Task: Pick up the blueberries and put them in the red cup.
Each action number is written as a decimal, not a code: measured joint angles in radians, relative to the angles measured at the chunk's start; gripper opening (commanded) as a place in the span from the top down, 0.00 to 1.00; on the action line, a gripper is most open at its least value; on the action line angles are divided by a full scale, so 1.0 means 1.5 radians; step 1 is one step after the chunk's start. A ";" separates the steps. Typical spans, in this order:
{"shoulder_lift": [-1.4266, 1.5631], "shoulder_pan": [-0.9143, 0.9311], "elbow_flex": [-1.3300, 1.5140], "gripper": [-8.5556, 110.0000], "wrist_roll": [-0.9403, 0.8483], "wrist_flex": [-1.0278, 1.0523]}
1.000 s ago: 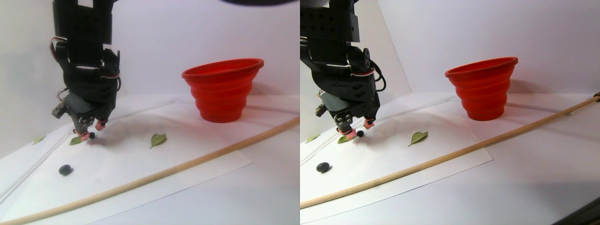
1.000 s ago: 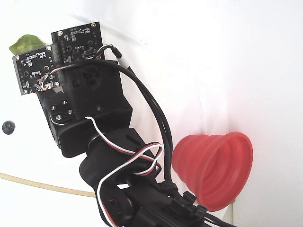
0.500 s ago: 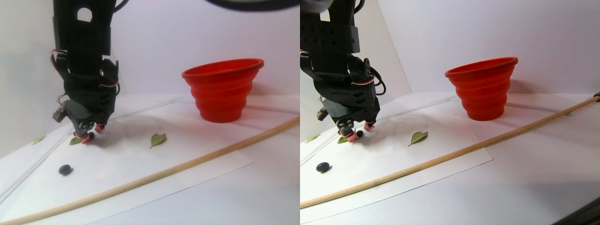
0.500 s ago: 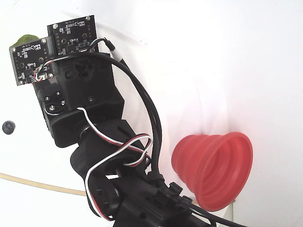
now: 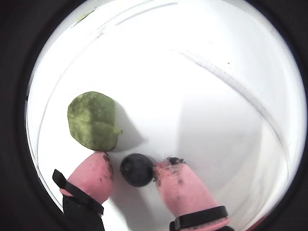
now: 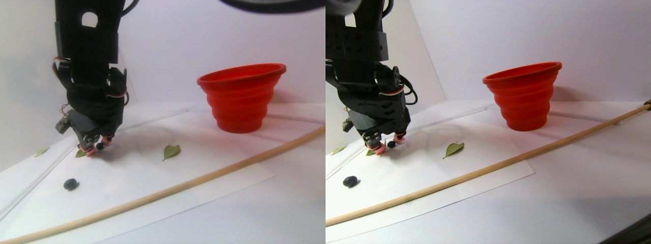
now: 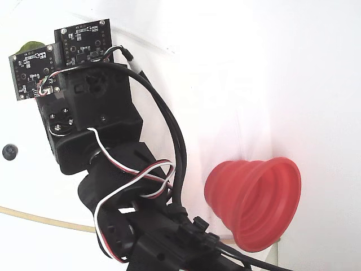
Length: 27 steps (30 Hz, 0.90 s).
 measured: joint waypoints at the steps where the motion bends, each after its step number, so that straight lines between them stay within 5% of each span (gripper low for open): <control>1: 0.000 -0.003 0.000 0.78 0.004 0.000; 27: -0.020 -0.009 -0.016 0.79 0.000 -0.002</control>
